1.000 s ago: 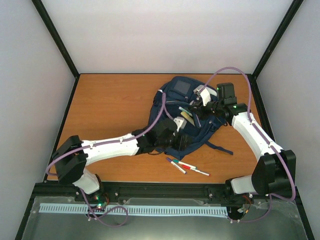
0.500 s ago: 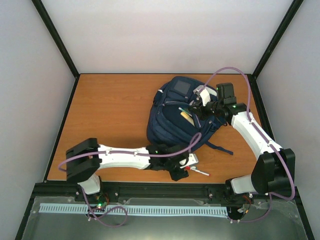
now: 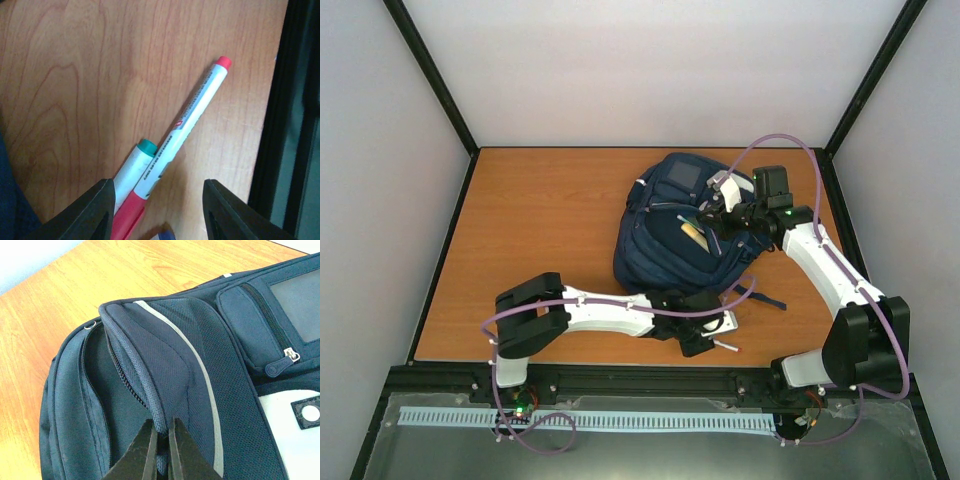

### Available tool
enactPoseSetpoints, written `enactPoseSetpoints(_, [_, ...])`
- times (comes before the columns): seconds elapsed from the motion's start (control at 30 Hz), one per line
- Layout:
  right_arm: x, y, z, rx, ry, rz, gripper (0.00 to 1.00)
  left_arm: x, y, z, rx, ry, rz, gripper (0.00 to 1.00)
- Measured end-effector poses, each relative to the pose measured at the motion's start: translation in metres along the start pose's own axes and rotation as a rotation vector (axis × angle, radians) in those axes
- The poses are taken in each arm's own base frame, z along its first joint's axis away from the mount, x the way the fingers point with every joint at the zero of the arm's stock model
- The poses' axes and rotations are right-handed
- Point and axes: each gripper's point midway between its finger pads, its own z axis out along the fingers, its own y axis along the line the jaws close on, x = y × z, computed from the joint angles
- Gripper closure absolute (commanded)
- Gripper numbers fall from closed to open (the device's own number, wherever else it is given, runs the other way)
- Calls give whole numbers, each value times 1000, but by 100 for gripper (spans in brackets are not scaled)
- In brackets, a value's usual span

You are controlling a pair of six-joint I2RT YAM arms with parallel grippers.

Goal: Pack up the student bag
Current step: Pick up the stationery from the center of the board.

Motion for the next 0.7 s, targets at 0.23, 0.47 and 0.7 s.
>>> enactPoseSetpoints(0.23, [0,0,0,1,0,1,97,4,9,17,-52,38,19,53])
enactPoseSetpoints(0.47, [0,-1,0,2,0,1,97,9,12,25,-65,68,35,63])
enactPoseSetpoints(0.7, [0,-1,0,1,-1,1,97,14,16,23,-88,74,34,69])
